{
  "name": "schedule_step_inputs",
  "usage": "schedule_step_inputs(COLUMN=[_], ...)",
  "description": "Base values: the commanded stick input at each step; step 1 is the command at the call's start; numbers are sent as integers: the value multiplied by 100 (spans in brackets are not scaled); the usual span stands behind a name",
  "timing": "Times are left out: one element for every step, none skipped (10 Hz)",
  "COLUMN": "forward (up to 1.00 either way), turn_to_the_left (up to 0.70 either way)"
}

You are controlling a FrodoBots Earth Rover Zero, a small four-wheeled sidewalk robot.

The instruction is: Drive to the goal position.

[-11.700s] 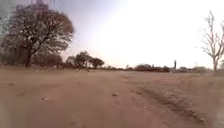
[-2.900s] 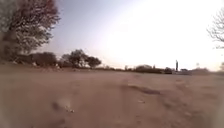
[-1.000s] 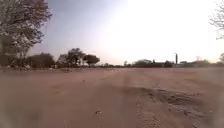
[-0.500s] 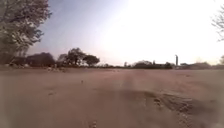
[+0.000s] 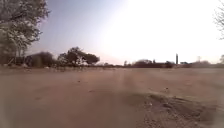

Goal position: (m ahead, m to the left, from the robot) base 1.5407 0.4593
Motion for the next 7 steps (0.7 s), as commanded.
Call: schedule_step_inputs(forward=[70,70,70,70,70,70,70], turn_to_the_left=[0,0,0,0,0,0,0])
